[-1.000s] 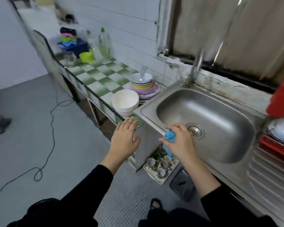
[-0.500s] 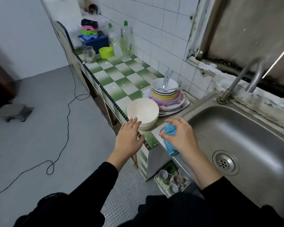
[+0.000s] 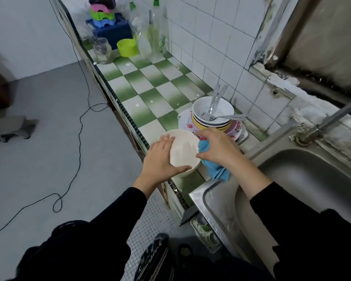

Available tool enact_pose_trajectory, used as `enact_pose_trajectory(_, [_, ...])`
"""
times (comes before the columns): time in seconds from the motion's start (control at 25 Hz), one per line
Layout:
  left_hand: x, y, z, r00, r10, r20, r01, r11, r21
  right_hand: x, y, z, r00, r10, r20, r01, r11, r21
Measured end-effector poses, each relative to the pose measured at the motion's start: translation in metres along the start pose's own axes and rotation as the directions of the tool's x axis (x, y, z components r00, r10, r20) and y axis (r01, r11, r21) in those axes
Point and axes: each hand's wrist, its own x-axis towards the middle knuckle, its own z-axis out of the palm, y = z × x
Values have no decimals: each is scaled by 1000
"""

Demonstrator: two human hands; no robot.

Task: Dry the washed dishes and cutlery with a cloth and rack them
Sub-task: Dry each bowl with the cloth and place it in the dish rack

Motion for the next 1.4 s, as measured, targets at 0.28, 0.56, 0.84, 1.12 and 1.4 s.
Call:
enact_pose_trajectory(0.28, [38,-35,2,968,-11,249,-19,993,114,40,5,11,956,7,292,76,959,-273])
enact_pose_trajectory(0.56, [57,-53,2,918,176,357,-190,982,6,59,9,28,907,13,420,146,928,-344])
enact_pose_trajectory(0.84, [65,-63,11,892,244,381,-269,963,13,64,13,35,912,-26,408,180,922,-343])
enact_pose_trajectory(1.12, [68,-74,13,909,327,259,-342,940,10,57,24,39,929,-130,346,246,916,-316])
enact_pose_trajectory(1.4, [72,-68,-13,908,380,176,-388,922,11,53,20,27,961,-130,246,194,947,-255])
